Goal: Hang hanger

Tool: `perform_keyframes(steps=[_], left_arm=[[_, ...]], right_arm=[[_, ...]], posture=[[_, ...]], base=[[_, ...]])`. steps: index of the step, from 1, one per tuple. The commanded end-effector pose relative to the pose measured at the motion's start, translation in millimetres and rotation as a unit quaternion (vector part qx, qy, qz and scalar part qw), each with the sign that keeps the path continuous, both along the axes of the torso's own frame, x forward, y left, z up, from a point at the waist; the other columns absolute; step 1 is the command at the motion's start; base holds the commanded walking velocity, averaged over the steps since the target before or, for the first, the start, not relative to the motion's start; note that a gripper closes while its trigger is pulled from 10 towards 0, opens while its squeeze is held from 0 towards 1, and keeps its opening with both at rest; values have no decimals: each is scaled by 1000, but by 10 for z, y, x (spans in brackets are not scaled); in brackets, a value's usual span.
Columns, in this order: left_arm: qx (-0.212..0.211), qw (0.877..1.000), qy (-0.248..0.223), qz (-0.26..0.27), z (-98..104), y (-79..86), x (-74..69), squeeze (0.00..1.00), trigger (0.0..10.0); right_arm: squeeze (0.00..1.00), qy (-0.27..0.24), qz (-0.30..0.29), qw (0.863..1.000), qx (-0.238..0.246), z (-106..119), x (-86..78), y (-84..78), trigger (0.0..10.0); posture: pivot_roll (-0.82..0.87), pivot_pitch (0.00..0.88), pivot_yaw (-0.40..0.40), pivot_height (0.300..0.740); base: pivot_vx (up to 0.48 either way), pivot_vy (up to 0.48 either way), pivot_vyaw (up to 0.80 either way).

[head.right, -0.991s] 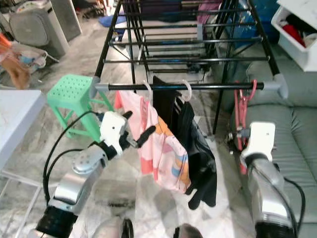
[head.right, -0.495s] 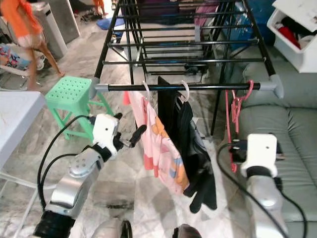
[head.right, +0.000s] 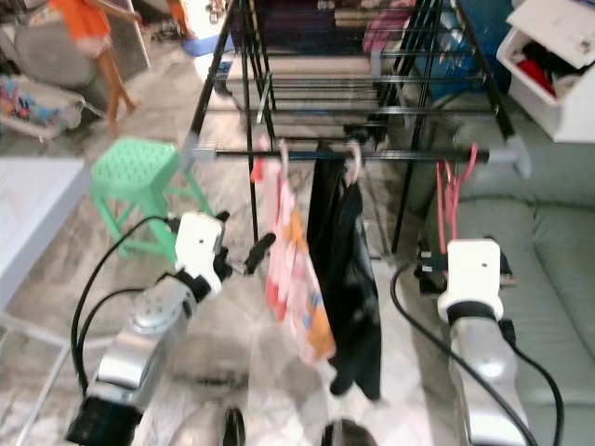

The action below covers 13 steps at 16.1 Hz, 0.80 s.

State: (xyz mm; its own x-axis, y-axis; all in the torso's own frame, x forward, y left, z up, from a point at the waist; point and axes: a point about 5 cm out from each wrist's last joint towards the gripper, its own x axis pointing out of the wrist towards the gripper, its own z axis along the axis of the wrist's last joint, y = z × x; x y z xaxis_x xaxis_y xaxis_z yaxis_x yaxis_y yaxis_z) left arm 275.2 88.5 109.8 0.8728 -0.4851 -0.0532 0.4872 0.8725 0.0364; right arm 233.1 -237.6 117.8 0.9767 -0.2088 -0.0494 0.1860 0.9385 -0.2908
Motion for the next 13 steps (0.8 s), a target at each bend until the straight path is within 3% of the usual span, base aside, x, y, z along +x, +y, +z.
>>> perform_keyframes(steps=[1,4,5,6,8,9,10,13], left_arm=[[6,1000,-4,8,25,50,-2,0,10000],[10,1000,-5,14,23,79,-3,0,10000],[12,1000,-6,16,28,88,-4,0,10000],[16,1000,-9,17,39,96,-10,0,10000],[21,1000,-12,15,50,116,-32,0,10000],[13,999,-21,35,63,183,-56,0,10000],[-13,990,-29,135,90,371,-25,0,10000],[10,981,-22,191,11,591,-150,0,10000]], right_arm=[[0,-1,6,1000,1,11,22,28,10000],[0,4,11,999,-31,-18,91,125,10000],[0,1,18,1000,-12,-35,121,173,10000],[0,-6,28,998,60,-36,149,230,10000],[0,-16,17,995,102,-7,205,262,10000],[0,-10,14,997,73,-40,240,263,10000],[0,-2,25,999,35,-60,250,272,10000],[0,-44,95,993,48,78,274,391,10000]], posture=[[-55,0,4,740],[-40,0,-7,740],[-36,0,-10,740],[-29,0,-15,740],[-18,0,-20,740],[-4,0,-21,740],[1,0,-11,740],[3,0,2,740]], base=[[-326,0,0],[-326,0,0],[-322,0,0],[-326,0,0],[-326,0,0],[0,0,0],[0,0,0],[0,0,267]])
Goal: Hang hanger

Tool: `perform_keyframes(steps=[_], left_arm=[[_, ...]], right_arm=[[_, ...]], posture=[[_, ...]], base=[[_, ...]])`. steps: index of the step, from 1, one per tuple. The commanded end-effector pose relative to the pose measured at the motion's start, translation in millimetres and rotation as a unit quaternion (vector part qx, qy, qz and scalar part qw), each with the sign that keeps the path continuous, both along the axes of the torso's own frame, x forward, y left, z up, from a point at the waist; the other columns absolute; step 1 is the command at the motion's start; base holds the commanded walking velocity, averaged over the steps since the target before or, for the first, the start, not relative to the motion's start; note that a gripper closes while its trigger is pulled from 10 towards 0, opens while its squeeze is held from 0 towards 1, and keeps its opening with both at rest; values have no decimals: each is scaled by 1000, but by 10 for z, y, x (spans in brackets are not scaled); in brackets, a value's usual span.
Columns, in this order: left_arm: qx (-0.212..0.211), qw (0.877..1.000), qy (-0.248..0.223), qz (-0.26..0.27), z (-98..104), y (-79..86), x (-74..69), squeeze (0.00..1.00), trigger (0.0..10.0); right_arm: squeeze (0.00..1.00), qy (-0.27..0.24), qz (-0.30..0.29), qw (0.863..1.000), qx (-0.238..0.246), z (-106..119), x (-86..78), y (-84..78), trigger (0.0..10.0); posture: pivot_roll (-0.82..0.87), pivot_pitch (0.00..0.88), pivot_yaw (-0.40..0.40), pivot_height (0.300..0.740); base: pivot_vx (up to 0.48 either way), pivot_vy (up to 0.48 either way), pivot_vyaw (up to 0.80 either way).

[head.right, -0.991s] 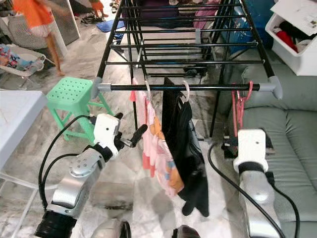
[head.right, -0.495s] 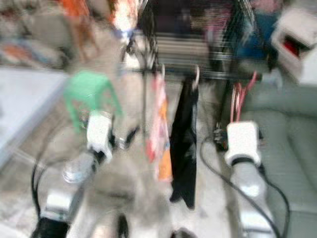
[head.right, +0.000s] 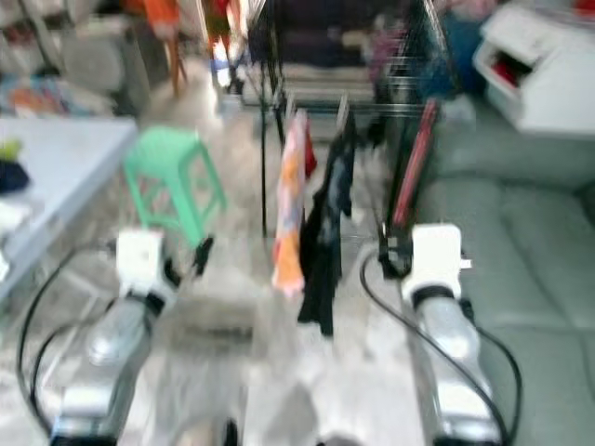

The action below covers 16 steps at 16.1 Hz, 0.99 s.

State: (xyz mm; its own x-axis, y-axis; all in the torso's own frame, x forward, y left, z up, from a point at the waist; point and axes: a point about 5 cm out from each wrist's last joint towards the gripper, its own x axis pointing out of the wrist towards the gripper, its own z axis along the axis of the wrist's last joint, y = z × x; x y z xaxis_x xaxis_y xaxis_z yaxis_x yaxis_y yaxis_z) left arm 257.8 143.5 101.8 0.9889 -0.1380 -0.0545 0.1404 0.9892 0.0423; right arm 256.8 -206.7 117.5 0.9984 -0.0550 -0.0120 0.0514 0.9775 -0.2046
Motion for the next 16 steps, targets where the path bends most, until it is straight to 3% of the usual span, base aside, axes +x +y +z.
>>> perform_keyframes(steps=[1,4,8,10,16], left_arm=[[9,1000,-10,25,59,95,-3,0,10000],[1,998,-9,68,92,169,75,0,10000],[-1,995,0,101,57,252,61,0,10000],[4,998,2,70,16,259,47,0,10000],[2,999,-5,52,50,181,65,0,10000]], right_arm=[[0,-18,25,1000,4,59,35,104,10000],[0,-23,56,998,-12,59,71,206,10000],[0,-27,54,998,-9,66,57,176,10000],[0,-16,55,998,-9,-1,20,182,10000],[0,-9,48,999,15,-19,-1,198,10000]], posture=[[3,0,2,740],[8,0,6,740],[3,0,5,740],[-9,0,-1,740],[-8,0,0,740]], base=[[0,0,800],[0,0,800],[0,0,800],[0,0,800],[0,0,800]])
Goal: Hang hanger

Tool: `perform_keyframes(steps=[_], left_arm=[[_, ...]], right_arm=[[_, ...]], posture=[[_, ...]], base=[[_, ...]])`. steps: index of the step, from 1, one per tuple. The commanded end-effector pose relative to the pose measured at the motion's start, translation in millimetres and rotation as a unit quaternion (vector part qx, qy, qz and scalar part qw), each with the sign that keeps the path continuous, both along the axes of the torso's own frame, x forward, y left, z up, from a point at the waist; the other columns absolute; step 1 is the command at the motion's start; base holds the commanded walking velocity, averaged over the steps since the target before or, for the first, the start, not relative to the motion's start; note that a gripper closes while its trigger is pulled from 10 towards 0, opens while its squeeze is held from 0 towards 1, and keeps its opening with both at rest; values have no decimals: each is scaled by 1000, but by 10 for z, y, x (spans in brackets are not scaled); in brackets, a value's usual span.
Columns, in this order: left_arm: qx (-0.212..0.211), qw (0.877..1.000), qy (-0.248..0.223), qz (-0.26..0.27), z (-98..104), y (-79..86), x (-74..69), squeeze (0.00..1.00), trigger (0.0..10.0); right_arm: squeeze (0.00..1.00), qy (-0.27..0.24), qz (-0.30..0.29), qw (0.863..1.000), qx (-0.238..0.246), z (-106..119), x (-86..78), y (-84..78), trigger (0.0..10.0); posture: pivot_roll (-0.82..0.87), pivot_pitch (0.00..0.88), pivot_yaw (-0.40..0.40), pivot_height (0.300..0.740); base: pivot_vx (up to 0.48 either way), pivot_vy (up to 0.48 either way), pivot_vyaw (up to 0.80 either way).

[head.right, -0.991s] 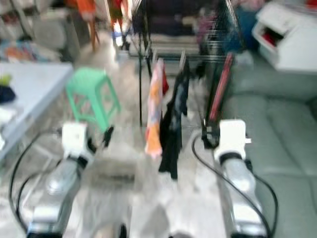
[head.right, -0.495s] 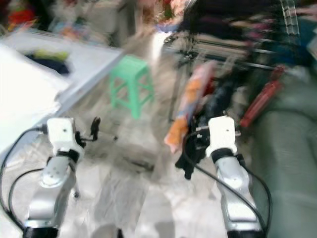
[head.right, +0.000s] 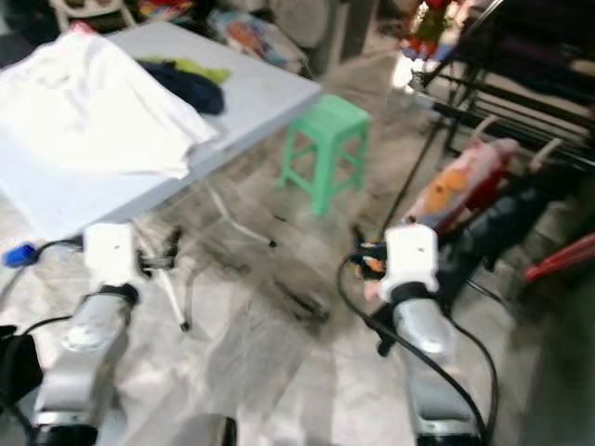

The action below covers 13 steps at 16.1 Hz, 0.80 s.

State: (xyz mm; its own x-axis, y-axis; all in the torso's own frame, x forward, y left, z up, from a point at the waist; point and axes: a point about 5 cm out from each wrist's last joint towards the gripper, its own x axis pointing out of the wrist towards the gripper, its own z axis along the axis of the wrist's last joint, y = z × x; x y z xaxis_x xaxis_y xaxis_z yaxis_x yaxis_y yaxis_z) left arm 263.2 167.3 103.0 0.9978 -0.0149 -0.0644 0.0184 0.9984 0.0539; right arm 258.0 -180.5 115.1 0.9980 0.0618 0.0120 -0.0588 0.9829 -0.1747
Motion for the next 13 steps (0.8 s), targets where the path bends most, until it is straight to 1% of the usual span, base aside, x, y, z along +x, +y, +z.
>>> perform_keyframes(steps=[1,2,3,4,5,6,7,8,9,10,11,12,13], left_arm=[[-2,1000,-15,-11,66,-61,4,0,10000],[5,999,-19,-30,104,-114,0,0,10000],[14,999,-17,-45,93,-131,-48,0,10000],[18,999,-7,-50,21,-126,-93,0,10000],[22,998,29,-48,-157,-83,-154,0,10000],[23,998,46,-43,-214,-72,-132,0,10000],[16,997,65,-28,-324,-50,-93,0,10000],[26,998,59,-25,-303,-17,-89,0,10000],[34,998,48,-21,-233,25,-80,0,10000],[26,999,38,-11,-156,62,-71,0,10000],[-4,1000,26,-1,-19,51,65,0,10000],[-16,1000,23,-2,76,-4,254,0,10000],[-17,1000,23,9,15,-60,307,0,10000]], right_arm=[[0,1,-9,1000,-1,24,-29,-49,10000],[0,-1,-16,1000,6,49,-44,-65,10000],[0,2,-22,1000,8,32,-93,-86,10000],[0,10,-26,1000,7,-38,-140,-98,10000],[0,40,-35,999,4,-246,-221,-121,10000],[0,51,-42,998,-2,-324,-219,-141,10000],[0,60,-56,997,-13,-403,-166,-204,10000],[0,59,-68,996,-12,-382,-133,-257,10000],[0,55,-73,996,-16,-336,-102,-279,10000],[0,40,-69,997,2,-253,-50,-276,10000],[0,21,-66,997,16,-135,149,-270,10000],[0,6,-58,998,21,-31,352,-255,10000],[0,4,-61,998,5,-94,363,-272,10000]], posture=[[-8,0,4,740],[-10,0,16,740],[-14,0,18,740],[-11,0,21,740],[-12,0,30,740],[-9,0,35,740],[2,0,41,740],[12,0,36,740],[19,0,28,740],[28,0,15,740],[16,0,32,740],[-2,0,49,740],[-25,0,49,740]], base=[[0,0,800],[0,0,800],[0,0,800],[0,0,800],[0,0,556],[0,0,0],[0,0,0],[0,0,0],[0,0,0],[0,0,0],[0,0,0],[0,0,0],[0,0,800]])
